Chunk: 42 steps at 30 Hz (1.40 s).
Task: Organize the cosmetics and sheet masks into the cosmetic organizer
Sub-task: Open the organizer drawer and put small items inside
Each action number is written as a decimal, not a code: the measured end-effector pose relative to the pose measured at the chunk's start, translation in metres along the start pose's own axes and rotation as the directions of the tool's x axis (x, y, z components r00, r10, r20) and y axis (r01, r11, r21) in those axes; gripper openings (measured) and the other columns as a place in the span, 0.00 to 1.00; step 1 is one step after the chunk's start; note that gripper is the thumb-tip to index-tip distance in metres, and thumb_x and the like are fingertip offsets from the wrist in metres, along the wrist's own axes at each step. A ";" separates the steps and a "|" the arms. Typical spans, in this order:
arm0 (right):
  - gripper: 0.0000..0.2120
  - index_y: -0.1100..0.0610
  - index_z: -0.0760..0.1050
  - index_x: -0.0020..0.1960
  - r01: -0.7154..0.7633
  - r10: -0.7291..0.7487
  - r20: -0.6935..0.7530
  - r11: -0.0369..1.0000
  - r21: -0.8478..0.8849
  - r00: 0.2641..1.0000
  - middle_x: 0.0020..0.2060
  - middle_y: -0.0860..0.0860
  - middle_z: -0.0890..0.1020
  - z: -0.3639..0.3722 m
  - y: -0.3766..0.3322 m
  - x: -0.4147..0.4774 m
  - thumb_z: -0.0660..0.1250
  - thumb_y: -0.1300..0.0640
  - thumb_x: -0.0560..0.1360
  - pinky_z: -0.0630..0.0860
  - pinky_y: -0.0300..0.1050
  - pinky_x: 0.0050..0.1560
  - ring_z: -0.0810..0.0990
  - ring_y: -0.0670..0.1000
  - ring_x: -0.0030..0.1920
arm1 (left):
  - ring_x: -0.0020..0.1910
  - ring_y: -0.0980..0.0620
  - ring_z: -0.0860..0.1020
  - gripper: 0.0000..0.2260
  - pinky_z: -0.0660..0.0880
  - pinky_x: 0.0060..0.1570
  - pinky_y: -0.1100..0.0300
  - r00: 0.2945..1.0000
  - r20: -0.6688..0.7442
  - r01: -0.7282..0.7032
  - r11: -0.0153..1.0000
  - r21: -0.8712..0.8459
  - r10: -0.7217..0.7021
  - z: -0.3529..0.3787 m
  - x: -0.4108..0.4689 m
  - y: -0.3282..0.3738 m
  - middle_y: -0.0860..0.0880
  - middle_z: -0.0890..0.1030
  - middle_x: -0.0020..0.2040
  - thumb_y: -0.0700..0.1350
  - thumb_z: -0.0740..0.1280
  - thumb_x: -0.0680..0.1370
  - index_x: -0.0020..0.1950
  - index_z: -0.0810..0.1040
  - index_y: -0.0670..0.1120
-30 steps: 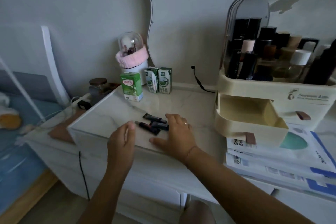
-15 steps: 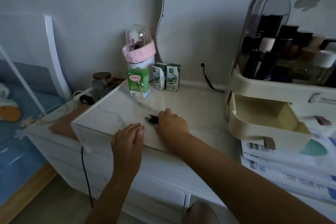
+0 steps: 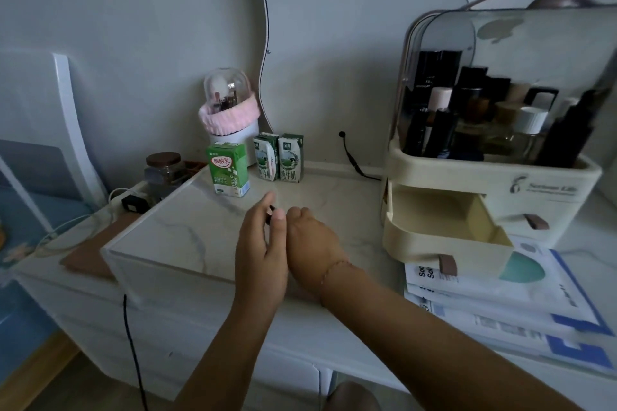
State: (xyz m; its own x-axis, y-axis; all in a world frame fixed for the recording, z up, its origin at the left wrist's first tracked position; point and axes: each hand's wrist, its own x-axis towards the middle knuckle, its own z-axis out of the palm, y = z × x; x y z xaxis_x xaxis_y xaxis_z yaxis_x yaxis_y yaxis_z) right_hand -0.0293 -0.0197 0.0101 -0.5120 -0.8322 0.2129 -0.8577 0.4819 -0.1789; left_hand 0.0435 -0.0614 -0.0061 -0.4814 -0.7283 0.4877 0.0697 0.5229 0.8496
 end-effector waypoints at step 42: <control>0.12 0.58 0.70 0.59 -0.010 0.063 -0.152 0.944 0.330 0.986 0.55 0.56 0.76 -0.001 0.038 -0.008 0.57 0.54 0.80 0.76 0.53 0.47 0.78 0.59 0.49 | 0.39 0.61 0.78 0.06 0.71 0.38 0.64 0.961 0.270 -0.025 0.955 0.296 -0.058 -0.025 0.036 -0.052 0.56 0.81 0.38 0.46 0.72 0.73 0.39 0.78 0.56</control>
State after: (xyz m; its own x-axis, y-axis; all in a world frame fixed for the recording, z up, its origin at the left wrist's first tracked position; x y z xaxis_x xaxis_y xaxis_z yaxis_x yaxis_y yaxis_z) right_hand -0.0580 0.0060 0.0021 -0.5663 -0.7485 0.3451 -0.7895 0.3725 -0.4878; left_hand 0.0450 -0.1261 -0.0281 -0.7025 -0.6109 0.3650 -0.1803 0.6489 0.7392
